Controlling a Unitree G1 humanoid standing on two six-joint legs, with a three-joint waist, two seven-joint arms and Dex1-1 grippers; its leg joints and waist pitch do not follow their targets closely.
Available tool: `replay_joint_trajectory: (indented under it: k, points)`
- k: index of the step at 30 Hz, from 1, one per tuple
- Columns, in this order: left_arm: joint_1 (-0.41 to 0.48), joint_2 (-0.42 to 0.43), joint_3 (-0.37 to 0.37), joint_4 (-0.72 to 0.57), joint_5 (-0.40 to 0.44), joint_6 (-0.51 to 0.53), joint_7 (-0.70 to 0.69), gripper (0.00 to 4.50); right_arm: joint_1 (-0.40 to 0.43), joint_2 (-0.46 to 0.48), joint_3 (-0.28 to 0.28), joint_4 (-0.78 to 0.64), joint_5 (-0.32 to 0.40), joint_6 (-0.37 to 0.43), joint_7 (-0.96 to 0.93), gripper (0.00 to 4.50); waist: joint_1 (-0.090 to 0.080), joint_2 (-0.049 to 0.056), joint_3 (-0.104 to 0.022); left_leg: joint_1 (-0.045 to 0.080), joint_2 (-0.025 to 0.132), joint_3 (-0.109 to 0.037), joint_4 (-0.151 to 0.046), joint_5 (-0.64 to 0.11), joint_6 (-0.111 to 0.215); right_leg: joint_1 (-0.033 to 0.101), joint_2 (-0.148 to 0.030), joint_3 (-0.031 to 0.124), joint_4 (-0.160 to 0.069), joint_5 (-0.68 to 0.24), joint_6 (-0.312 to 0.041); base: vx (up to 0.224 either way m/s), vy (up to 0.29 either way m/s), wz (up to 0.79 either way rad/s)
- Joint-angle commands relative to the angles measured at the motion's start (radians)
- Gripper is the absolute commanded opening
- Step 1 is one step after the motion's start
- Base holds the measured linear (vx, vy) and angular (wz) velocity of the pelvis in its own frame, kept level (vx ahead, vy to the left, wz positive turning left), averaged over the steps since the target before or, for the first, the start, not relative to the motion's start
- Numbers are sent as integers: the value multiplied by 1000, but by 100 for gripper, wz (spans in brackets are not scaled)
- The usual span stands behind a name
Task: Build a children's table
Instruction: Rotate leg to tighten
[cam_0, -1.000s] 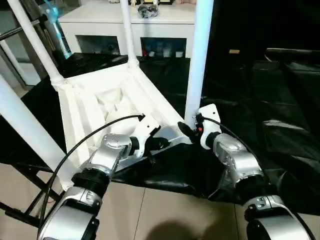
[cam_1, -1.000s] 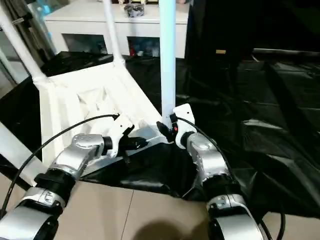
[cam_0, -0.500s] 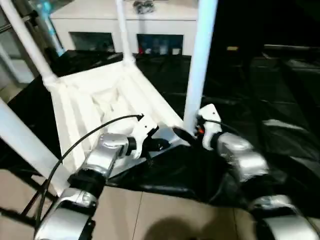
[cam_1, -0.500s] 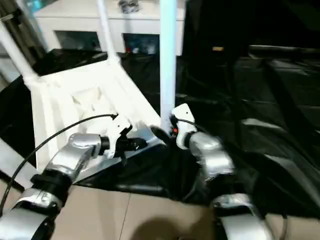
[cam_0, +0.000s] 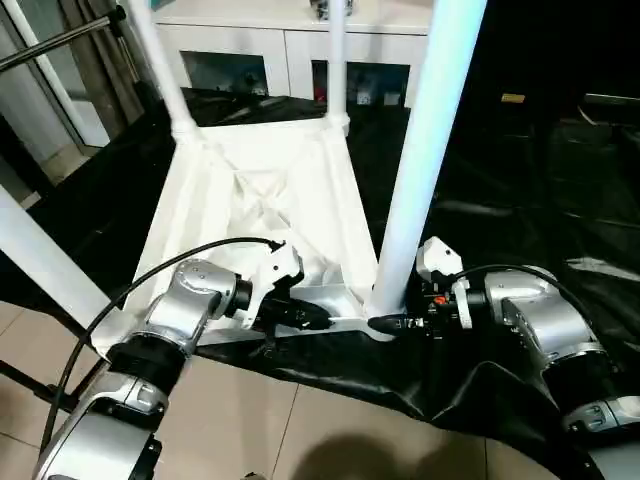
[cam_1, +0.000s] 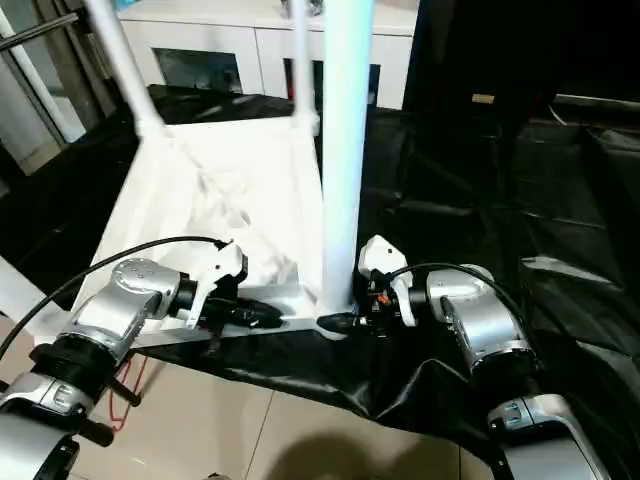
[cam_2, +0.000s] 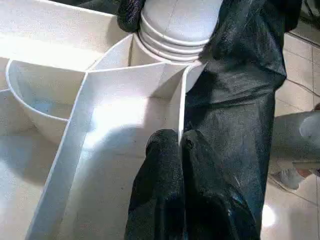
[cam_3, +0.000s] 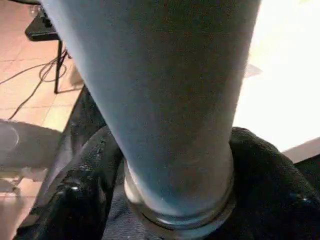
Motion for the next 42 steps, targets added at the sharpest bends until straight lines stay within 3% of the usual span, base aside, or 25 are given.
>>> replay_joint_trajectory:
  k: [1,3,4,7,12,15,16,18,19,21,22,24,25,30,31,34,37,42]
  points:
    - [-30,8,-6,-23,0,-2,-5,0,1,11,49,10,-1,17,37,309,-3,-11,-61,7,23,2,-68,-170,82,60,-45,40,-54,-156,-247,0,0,0]
    - [-29,8,-7,-24,3,-5,-2,0,0,15,50,10,1,21,38,291,-3,-11,-64,6,22,2,-65,-149,88,61,-46,41,-50,-125,-253,0,0,0]
    - [-27,10,-8,-27,3,-6,-3,0,2,17,52,3,6,28,40,275,-3,-17,-65,5,21,3,-64,-135,95,62,-45,40,-49,-107,-256,0,0,0]
    - [-23,13,-12,-30,1,-8,-5,0,8,21,53,-10,11,39,48,269,-1,-16,-65,4,21,3,-62,-122,106,61,-46,40,-48,-104,-258,0,0,0]
    - [-17,10,-4,-30,5,-12,32,0,31,39,40,-20,21,51,14,267,0,-14,-65,5,21,3,-62,-131,102,61,-46,40,-49,-114,-254,0,0,0]
    - [-14,-13,16,-23,8,4,103,0,54,86,15,-5,9,50,-105,266,0,-13,-64,5,20,3,-63,-141,93,61,-46,39,-51,-128,-249,0,0,0]
    - [-14,-13,16,-23,8,4,103,0,54,86,15,-5,9,50,-105,266,-2,-13,-59,6,21,4,-66,-168,83,57,-45,39,-57,-175,-240,0,0,0]
    - [-17,-70,38,-16,9,28,215,0,68,182,-14,60,-43,42,-357,266,-6,-15,-53,8,18,3,-71,-208,55,55,-47,39,-68,-284,-209,0,0,0]
    - [-17,-70,38,-16,9,28,215,0,68,182,-14,60,-43,42,-357,266,-15,-13,-48,9,16,1,-74,-242,31,50,-50,39,-77,-368,-184,0,0,0]
    - [-26,-114,45,-3,13,35,286,0,72,245,-20,84,-61,51,-471,266,-32,-18,-42,5,8,-5,-78,-287,11,55,-49,33,-88,-493,-133,0,0,0]
    - [-29,-127,44,1,13,37,302,0,69,264,-22,94,-70,48,-511,265,-38,-15,-39,13,6,-7,-78,-318,7,47,-49,31,-98,-559,-104,0,0,0]
    - [-32,-142,44,5,14,35,322,0,64,287,-29,105,-77,54,-559,265,-45,-17,-39,21,5,-8,-75,-345,6,40,-49,30,-107,-596,-89,0,0,0]
    - [-35,-160,44,9,13,32,347,0,55,313,-37,120,-81,67,-611,265,-56,-16,-37,25,1,-9,-75,-372,10,34,-46,27,-114,-622,-79,0,0,0]
    - [-49,-203,33,37,33,13,398,0,22,396,-26,153,-89,39,-665,265,-76,-11,-38,25,2,-17,-81,-415,16,35,-44,16,-121,-616,-68,0,0,0]
    - [-49,-202,33,41,38,10,402,0,18,399,-36,156,-80,44,-666,321,-83,-10,-35,26,4,-19,-83,-446,17,32,-43,15,-122,-625,-69,0,0,0]
    - [-48,-192,37,44,44,9,407,0,14,396,-53,150,-60,59,-664,341,-88,-8,-36,24,5,-23,-87,-465,18,36,-46,14,-124,-625,-64,0,0,0]
    - [-42,-177,42,39,46,8,414,0,24,371,-50,126,-70,47,-666,379,-88,-7,-38,21,10,-24,-94,-459,20,40,-48,18,-119,-568,-84,0,0,0]
    - [-34,-170,48,25,53,9,435,0,42,331,-64,74,-64,44,-641,384,-82,-10,-39,23,12,-18,-95,-453,22,39,-49,27,-114,-520,-110,0,0,0]
